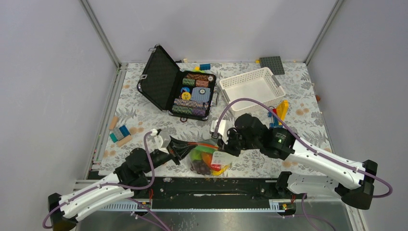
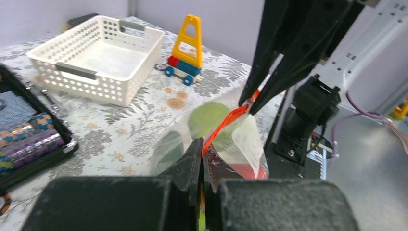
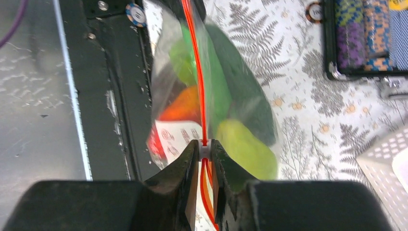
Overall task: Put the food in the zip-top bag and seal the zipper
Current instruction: Zip the zipper food storage bag at the center of the board.
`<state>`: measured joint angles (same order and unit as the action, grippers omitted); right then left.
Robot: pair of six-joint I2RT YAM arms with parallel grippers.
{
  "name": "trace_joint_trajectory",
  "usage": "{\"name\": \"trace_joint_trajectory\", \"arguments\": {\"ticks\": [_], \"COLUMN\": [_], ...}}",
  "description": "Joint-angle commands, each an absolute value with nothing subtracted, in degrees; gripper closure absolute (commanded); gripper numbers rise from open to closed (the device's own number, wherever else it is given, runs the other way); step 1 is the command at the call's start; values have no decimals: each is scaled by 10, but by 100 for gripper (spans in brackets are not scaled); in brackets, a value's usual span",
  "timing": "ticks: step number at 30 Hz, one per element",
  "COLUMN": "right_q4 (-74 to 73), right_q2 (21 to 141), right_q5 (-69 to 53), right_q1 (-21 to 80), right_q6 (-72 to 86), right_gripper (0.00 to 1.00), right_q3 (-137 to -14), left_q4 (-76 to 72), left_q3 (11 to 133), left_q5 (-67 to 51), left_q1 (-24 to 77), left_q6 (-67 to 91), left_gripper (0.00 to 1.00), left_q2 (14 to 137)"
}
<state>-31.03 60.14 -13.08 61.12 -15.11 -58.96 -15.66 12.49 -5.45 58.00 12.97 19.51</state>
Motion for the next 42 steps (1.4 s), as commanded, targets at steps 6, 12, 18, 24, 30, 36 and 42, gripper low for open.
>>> {"name": "trace_joint_trajectory", "arguments": {"ticks": [6,12,18,24,30,36,42], "right_q4": [-405,-382,-364,-348,-323,-279,-313], "right_q2": [567,545,522,495,460,426,409], "right_q5": [-16,9,35,60,64,26,34], "right_q1": [571,533,527,525,525,525,525], "right_q6": [-155,-136,-120,-104,-90,-42,25], "right_gripper": [100,100,100,100,100,100,100], "right_q3": [-538,-503,-472,-457,-441,-433,-446], "left_q4": [-187,-195,-203,-197,-188,-222,-235], "left_q3": [114,97,91,91,100,106,174], "left_q5": [150,253,303,325,335,289,264], "left_q1": [576,576,576,576,576,576,575], "left_q6": [137,159,176,183,185,198,238], "left_gripper": [100,100,100,100,100,100,100], "left_q2": [120,99,99,103,113,157,301]}}
